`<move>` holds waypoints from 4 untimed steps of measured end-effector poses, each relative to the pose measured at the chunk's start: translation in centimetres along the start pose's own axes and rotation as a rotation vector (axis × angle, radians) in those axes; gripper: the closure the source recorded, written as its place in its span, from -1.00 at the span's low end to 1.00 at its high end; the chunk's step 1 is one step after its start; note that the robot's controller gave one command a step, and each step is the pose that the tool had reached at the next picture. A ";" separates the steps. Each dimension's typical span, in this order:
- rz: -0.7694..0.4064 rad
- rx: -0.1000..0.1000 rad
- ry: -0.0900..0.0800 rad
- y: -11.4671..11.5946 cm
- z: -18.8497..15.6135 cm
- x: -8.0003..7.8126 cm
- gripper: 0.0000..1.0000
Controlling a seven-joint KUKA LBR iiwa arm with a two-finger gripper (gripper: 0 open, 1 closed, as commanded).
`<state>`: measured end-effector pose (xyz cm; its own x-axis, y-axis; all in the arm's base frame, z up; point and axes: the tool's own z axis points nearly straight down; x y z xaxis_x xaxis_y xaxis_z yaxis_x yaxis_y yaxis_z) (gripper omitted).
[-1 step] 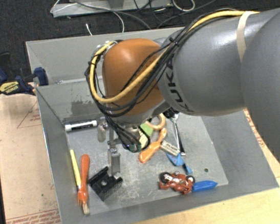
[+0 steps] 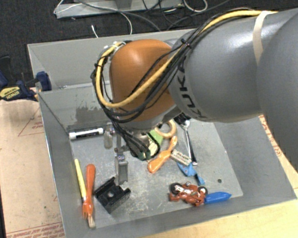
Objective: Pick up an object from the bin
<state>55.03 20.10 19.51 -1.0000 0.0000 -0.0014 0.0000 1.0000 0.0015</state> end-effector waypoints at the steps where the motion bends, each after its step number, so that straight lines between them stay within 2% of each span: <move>1: 0.144 -0.001 0.000 -1.0 7.1 2.9 -1.00; 2: 0.016 -0.002 0.002 -0.6 10.2 3.5 -1.00; 3: 0.202 0.000 0.002 -1.6 8.0 4.4 -1.00; 4: 0.131 -0.001 0.001 -2.5 10.8 4.3 -1.00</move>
Offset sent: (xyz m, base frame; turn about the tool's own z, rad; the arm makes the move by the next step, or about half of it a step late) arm -0.0363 -0.0009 -0.0664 -0.6276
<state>50.79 17.66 8.75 -0.9914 0.1308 -0.0002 0.1308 0.9914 0.0024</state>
